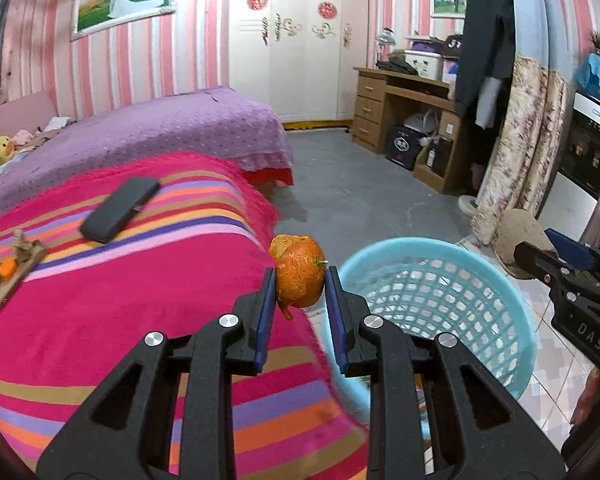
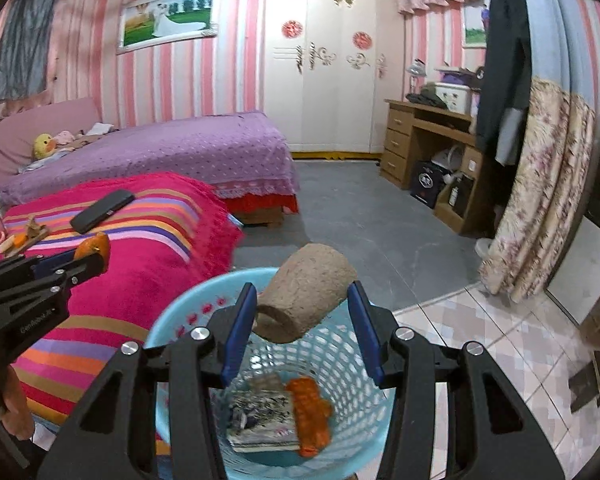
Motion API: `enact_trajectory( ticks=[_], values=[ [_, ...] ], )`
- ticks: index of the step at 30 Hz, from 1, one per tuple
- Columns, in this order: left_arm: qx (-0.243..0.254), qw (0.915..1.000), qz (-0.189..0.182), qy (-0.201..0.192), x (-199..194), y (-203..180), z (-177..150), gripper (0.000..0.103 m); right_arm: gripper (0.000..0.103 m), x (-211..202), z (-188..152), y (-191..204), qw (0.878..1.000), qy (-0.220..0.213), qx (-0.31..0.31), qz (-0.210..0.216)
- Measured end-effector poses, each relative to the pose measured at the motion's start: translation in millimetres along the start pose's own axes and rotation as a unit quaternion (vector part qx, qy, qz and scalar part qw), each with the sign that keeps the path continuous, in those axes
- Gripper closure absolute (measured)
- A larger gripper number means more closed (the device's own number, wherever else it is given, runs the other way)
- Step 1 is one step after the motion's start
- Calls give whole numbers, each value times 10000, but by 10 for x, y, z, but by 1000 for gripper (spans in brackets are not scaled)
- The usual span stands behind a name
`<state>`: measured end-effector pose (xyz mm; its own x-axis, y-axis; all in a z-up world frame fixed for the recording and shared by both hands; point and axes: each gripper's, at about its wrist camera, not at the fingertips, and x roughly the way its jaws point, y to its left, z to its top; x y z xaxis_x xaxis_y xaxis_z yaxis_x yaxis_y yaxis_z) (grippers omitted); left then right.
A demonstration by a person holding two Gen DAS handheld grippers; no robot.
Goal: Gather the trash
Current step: 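Carry the tangerine and beige roll with both tools over the blue basket, then open the left tool to drop the tangerine while the right tool releases the roll into the basket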
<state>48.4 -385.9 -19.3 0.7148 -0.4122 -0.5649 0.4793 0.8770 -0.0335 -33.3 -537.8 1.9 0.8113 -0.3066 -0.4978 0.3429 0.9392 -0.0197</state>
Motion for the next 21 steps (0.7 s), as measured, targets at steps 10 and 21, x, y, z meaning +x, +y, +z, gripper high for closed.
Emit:
enact_trajectory(
  ticks=[10,21],
  values=[
    [116,9982,-328,481,389,-404,-114,79,56,3,-172,-305,9995,81,164,-240],
    [185,9981,-432,392,271,-457,-126,28,56,-9,-210,-410,9993,79,240,-279]
  ],
)
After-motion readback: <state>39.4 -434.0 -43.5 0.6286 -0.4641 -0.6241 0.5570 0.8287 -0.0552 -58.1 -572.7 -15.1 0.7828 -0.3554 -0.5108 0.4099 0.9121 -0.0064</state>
